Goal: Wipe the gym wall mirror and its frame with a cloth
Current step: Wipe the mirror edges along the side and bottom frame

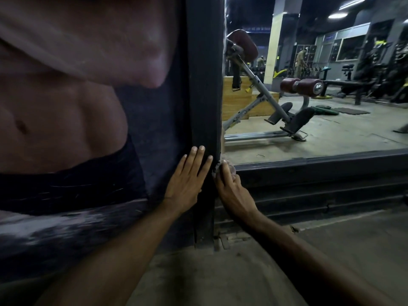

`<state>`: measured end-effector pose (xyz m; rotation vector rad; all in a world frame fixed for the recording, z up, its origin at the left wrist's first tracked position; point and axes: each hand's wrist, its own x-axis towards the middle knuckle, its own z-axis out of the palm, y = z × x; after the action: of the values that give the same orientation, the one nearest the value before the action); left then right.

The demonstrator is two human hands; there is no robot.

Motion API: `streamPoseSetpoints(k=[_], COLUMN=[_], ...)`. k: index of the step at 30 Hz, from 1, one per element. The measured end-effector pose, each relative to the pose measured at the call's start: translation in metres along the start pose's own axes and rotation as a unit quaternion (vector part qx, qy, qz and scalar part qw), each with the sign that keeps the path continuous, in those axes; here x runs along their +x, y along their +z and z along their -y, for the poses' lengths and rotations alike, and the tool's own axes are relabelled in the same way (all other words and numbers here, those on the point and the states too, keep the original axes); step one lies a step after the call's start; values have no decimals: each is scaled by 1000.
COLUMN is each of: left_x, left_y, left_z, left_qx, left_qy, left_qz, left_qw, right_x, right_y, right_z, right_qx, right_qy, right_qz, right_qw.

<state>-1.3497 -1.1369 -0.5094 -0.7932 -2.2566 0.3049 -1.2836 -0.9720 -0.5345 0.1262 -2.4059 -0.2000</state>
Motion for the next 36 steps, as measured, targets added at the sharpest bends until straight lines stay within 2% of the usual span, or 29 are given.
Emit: streamPoseSetpoints(k=[1,5,7,14,16,19,22,26,30,31,33,35,36], left_x=[0,0,2,2,0,-1,3,1,8,11,21,35,40], left_y=[2,6,8,20,22,24,26,26,26,25,23,20,19], left_z=[0,-2,-2,-5,-7,-20,-26,-30,-44,-50,-65,-77,-83], left_qx=[-1,1,6,19,22,28,45,55,34,35,36,31,31], left_qy=[3,16,34,36,45,60,56,35,28,38,69,84,83], left_qz=[-1,-30,-50,-81,-85,-72,-71,-76,-95,-97,-99,-101,-97], left_qw=[1000,999,998,996,995,995,995,995,994,994,992,991,991], right_x=[0,6,7,-2,-12,-37,-31,-1,-19,-28,-44,-51,-48], right_y=[0,3,4,15,17,14,14,20,19,18,16,14,14], right_z=[-1,-6,-14,-56,-93,-145,-141,-91,-138,-162,-207,-227,-224], right_qx=[-28,-21,-75,-109,-116,-109,-80,24,-50,-58,-46,-18,-7], right_qy=[-9,1,-23,-107,-85,10,50,15,-105,-101,-29,50,62], right_qz=[7,39,39,-37,-29,-8,-72,-109,-131,-123,-76,-57,-63], right_qw=[1000,999,996,988,989,994,993,994,985,985,996,997,996])
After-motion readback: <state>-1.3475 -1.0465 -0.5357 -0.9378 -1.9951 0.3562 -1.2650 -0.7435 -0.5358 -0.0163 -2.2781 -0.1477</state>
